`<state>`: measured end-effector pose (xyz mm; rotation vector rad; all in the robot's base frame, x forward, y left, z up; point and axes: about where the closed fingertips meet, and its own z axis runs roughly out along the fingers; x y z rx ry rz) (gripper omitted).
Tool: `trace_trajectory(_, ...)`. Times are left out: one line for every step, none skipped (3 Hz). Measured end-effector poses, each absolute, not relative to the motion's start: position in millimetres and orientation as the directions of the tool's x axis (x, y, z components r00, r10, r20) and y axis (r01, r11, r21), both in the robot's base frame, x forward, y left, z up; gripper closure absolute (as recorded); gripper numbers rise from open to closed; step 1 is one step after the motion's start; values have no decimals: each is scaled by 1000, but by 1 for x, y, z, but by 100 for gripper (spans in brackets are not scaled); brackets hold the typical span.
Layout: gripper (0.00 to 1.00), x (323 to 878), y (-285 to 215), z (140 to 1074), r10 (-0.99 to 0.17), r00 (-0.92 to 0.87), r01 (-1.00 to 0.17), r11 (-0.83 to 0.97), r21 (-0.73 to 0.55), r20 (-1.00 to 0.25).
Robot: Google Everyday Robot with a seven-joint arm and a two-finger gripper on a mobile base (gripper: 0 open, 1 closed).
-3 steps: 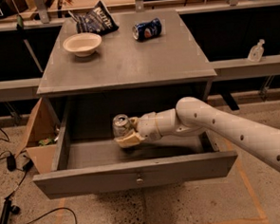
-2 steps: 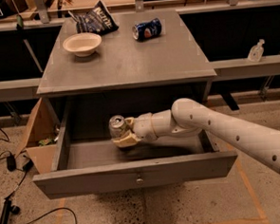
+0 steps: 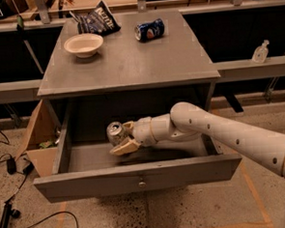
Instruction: Place 7up can into top drawer
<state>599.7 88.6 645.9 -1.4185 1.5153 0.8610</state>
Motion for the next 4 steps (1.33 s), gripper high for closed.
trace_trajectory(0,604,55,660,-384,-49,-982,189,-26,-922)
trace_trajectory(0,600,11,672,-382,-126,-956,295,8,-915)
trace_trajectory(18,592,-30,688,-377,-185,-923,383,29,-908)
trace_trajectory(41,587,-63,720,-365,-215,-906,420,45,-906)
